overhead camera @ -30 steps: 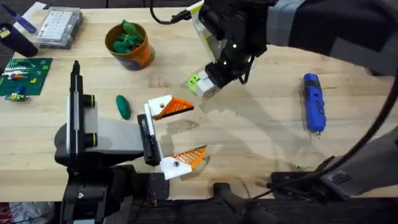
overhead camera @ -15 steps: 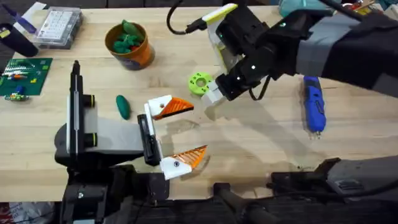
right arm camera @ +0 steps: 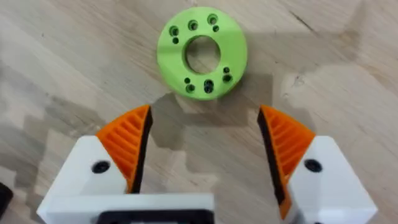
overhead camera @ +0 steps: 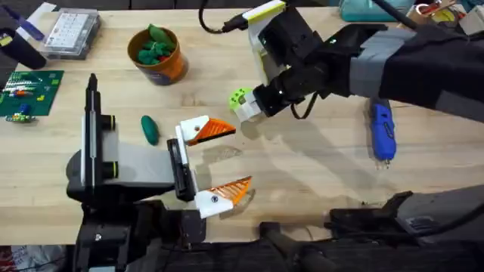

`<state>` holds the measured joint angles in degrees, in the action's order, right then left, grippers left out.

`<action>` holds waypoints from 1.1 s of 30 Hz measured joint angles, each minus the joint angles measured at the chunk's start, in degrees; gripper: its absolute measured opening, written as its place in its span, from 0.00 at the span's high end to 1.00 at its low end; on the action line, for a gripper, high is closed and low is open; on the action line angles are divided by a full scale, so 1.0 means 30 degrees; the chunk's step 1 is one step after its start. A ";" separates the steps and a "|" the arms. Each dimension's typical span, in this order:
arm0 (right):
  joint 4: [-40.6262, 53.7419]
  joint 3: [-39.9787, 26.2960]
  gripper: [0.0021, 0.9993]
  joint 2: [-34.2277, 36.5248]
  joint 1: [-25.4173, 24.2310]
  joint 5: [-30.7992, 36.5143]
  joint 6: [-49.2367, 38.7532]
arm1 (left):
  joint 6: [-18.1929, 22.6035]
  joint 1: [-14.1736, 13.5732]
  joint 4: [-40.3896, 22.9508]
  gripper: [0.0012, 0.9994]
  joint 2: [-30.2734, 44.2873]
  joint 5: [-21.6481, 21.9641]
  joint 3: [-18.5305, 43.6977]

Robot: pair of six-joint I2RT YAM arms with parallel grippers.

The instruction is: Pick up the gripper from the table and insert it into the empty holder that is missing its gripper. Then pick up a screw, insert it into the mounting hole, and use the screwdriver to tighten it. Finally, clean up the table by picking up the vegetable and placing it into the bucket.

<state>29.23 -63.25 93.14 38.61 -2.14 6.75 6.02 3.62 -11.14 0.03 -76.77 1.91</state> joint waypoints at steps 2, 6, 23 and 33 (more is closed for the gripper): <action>-0.0071 0.0004 0.10 0.0000 0.0000 -0.0079 0.0050 | 0.0000 0.0000 0.0000 0.01 0.0000 0.0000 0.0000; -0.0353 0.0004 0.32 0.0138 0.0000 -0.0172 0.0150 | 0.0000 0.0000 0.0000 0.01 0.0000 0.0000 0.0000; -0.1914 0.0011 0.66 0.1479 0.0007 -0.0176 -0.0353 | 0.0000 0.0000 0.0000 0.01 0.0000 0.0000 0.0000; -0.2308 0.0011 0.66 0.1513 0.0080 -0.0175 -0.0408 | 0.0000 0.0000 0.0000 0.01 0.0000 0.0007 0.0000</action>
<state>22.31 -63.22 97.68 38.85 -2.66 5.53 6.02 3.62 -11.14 0.03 -76.75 1.91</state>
